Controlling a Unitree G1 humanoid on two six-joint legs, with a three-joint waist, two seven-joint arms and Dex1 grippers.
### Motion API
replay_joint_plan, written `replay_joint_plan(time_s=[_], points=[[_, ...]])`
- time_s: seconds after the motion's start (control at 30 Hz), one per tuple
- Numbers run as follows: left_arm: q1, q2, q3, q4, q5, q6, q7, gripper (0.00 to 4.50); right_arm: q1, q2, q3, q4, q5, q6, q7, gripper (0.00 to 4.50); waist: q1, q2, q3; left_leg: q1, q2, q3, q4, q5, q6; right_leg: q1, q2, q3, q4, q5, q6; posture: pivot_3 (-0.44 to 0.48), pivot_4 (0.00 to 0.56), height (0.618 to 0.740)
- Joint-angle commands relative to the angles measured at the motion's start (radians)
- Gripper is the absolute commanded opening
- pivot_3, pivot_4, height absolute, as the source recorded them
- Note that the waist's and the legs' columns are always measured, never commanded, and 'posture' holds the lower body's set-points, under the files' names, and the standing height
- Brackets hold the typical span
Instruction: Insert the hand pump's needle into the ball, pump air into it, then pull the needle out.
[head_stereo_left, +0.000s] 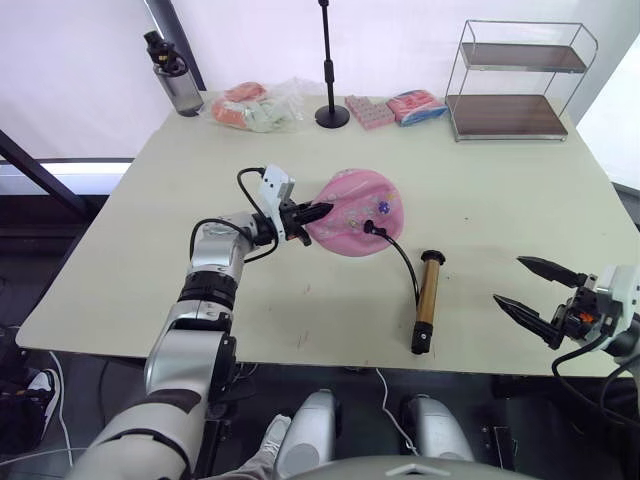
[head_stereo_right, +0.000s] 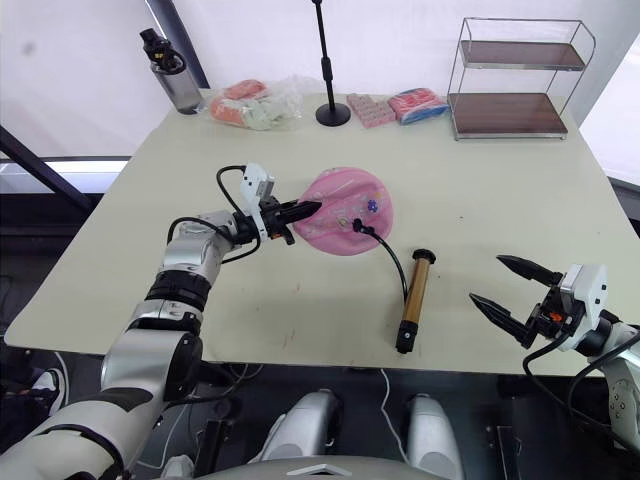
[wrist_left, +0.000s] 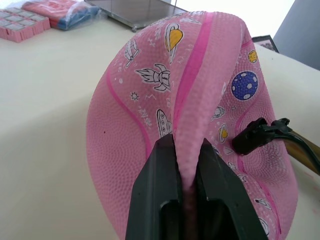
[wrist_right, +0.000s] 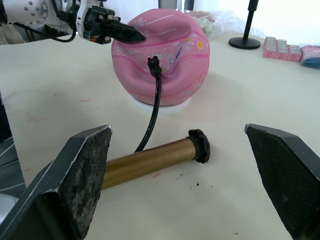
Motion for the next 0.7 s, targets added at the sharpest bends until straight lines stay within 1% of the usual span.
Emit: replay_joint_plan(time_s=[0.03, 0.13, 0.17, 0.2, 0.23, 0.27, 0.37, 0.4, 0.43, 0.47, 0.6, 0.7], points=[[0.002, -0.015, -0.058, 0.105, 0.078, -0.027, -0.003, 0.00, 0.014, -0.015, -0.019, -0.009, 0.017, -0.037, 0.002, 4.47, 0.000, 0.000, 0.000, 0.000, 0.000, 0.000, 0.000, 0.000, 0.000, 0.000, 0.000, 0.000, 0.000, 0.000, 0.000, 0.000, 0.150, 0.731], [-0.011, -0.020, -0.045, 0.128, 0.080, -0.044, -0.005, 0.00, 0.021, -0.016, -0.016, -0.008, 0.021, -0.047, 0.003, 4.47, 0.000, 0.000, 0.000, 0.000, 0.000, 0.000, 0.000, 0.000, 0.000, 0.000, 0.000, 0.000, 0.000, 0.001, 0.001, 0.000, 0.150, 0.731], [-0.010, -0.020, -0.041, 0.123, 0.077, -0.044, -0.010, 0.77, 0.020, -0.017, -0.015, -0.006, 0.022, -0.051, 0.006, 4.50, 0.000, 0.000, 0.000, 0.000, 0.000, 0.000, 0.000, 0.000, 0.000, 0.000, 0.000, 0.000, 0.000, 0.001, 0.002, 0.000, 0.150, 0.731], [-0.008, -0.020, -0.036, 0.115, 0.073, -0.044, -0.014, 0.98, 0.018, -0.019, -0.015, -0.003, 0.023, -0.054, 0.009, 4.50, -0.002, 0.000, 0.000, 0.000, 0.000, 0.000, 0.000, 0.000, 0.000, 0.000, 0.000, 0.000, 0.000, 0.001, 0.002, 0.000, 0.150, 0.731], [-0.007, -0.020, -0.031, 0.110, 0.071, -0.043, -0.018, 1.50, 0.017, -0.020, -0.015, -0.002, 0.024, -0.057, 0.011, 4.50, -0.003, -0.001, 0.000, 0.000, 0.000, 0.000, 0.000, 0.000, 0.000, 0.000, 0.000, 0.000, 0.000, 0.001, 0.002, 0.000, 0.150, 0.731], [-0.006, -0.019, -0.027, 0.102, 0.068, -0.041, -0.022, 1.87, 0.016, -0.022, -0.014, 0.001, 0.027, -0.057, 0.015, 4.50, -0.005, -0.002, 0.001, 0.000, 0.000, 0.000, 0.000, 0.000, 0.000, 0.000, 0.000, 0.000, 0.000, 0.001, 0.002, 0.000, 0.150, 0.731], [-0.002, -0.018, -0.008, 0.068, 0.049, -0.025, -0.032, 3.39, 0.011, -0.029, -0.009, 0.012, 0.033, -0.067, 0.027, 4.50, -0.008, -0.004, 0.003, 0.000, 0.001, 0.000, 0.000, 0.000, 0.000, 0.000, 0.001, 0.000, 0.000, 0.002, 0.004, 0.000, 0.150, 0.731], [-0.001, -0.016, -0.003, 0.053, 0.043, -0.019, -0.036, 3.74, 0.009, -0.031, -0.008, 0.015, 0.036, -0.069, 0.030, 4.50, -0.010, -0.005, 0.004, 0.000, 0.001, 0.001, 0.000, 0.000, 0.000, 0.000, 0.001, 0.000, 0.000, 0.002, 0.004, 0.000, 0.150, 0.731], [0.001, -0.014, 0.002, 0.030, 0.036, -0.010, -0.040, 4.24, 0.006, -0.031, -0.007, 0.018, 0.039, -0.072, 0.033, 4.50, -0.013, -0.006, 0.005, 0.000, 0.001, 0.001, -0.001, 0.000, 0.000, -0.001, 0.001, 0.000, 0.000, 0.002, 0.004, 0.000, 0.150, 0.731], [0.003, -0.012, 0.006, 0.009, 0.031, -0.002, -0.041, 4.49, 0.003, -0.032, -0.006, 0.021, 0.041, -0.074, 0.036, 4.50, -0.014, -0.006, 0.006, 0.000, 0.001, 0.000, -0.001, 0.000, 0.000, -0.001, 0.001, 0.000, 0.000, 0.002, 0.003, 0.000, 0.150, 0.731], [0.016, 0.004, 0.018, -0.093, 0.010, 0.045, -0.043, 4.49, -0.004, -0.036, -0.006, 0.032, 0.044, -0.082, 0.047, 4.50, -0.024, -0.008, 0.009, 0.000, 0.001, 0.000, -0.001, 0.000, 0.000, -0.001, 0.001, 0.001, 0.001, 0.002, 0.004, 0.000, 0.150, 0.731], [0.026, 0.023, 0.030, -0.212, -0.019, 0.107, -0.043, 4.49, -0.006, -0.038, -0.011, 0.034, 0.052, -0.083, 0.055, 4.50, -0.028, -0.010, 0.016, 0.000, 0.001, 0.000, -0.001, 0.000, 0.000, -0.001, 0.001, 0.001, 0.001, 0.002, 0.004, 0.000, 0.150, 0.731]])
